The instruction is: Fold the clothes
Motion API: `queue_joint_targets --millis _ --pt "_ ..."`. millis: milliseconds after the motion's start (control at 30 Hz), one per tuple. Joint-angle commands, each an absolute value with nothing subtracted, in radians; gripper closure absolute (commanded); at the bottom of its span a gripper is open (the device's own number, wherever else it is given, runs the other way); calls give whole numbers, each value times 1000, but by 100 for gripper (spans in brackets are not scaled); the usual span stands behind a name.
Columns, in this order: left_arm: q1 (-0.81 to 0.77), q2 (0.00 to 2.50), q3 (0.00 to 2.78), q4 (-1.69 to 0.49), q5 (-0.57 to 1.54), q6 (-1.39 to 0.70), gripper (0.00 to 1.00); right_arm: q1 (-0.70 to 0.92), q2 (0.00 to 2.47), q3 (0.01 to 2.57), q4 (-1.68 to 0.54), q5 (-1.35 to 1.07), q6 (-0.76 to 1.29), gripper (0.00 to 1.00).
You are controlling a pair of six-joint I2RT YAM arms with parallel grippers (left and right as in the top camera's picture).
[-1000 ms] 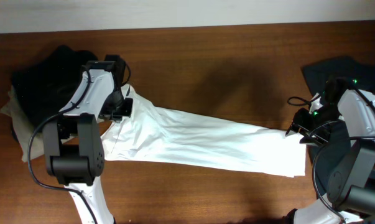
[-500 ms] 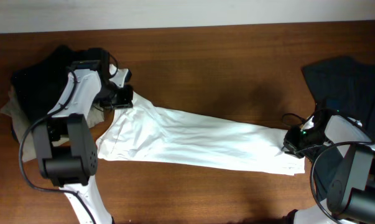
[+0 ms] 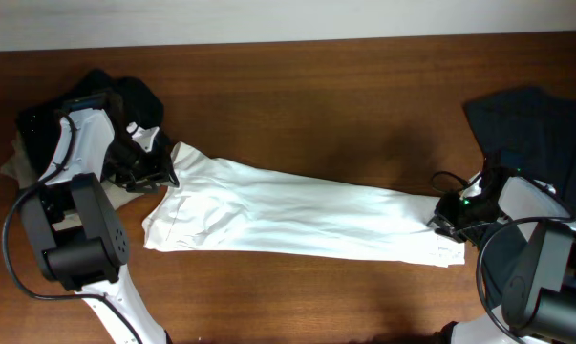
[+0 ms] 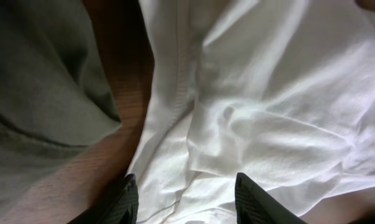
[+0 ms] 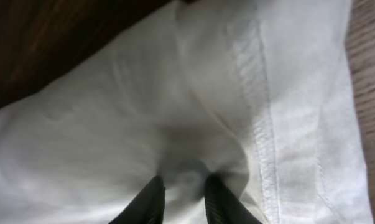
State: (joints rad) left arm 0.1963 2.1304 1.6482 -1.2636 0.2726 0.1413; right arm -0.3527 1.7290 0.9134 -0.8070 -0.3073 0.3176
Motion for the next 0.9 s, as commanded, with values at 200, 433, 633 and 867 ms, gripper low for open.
queue_joint_targets --millis 200,433,633,867 --pt "130 2132 1603 -964 384 155 72 -349 1779 876 -823 -252 323 73" --pt "130 2131 1573 -1030 371 156 100 -347 1732 1000 -958 -294 227 73" --pt "134 2130 1803 -1259 370 156 100 -347 1708 950 -785 -355 165 50" --pt "134 2130 1707 -1207 264 155 66 -347 1708 929 -712 -289 210 61"
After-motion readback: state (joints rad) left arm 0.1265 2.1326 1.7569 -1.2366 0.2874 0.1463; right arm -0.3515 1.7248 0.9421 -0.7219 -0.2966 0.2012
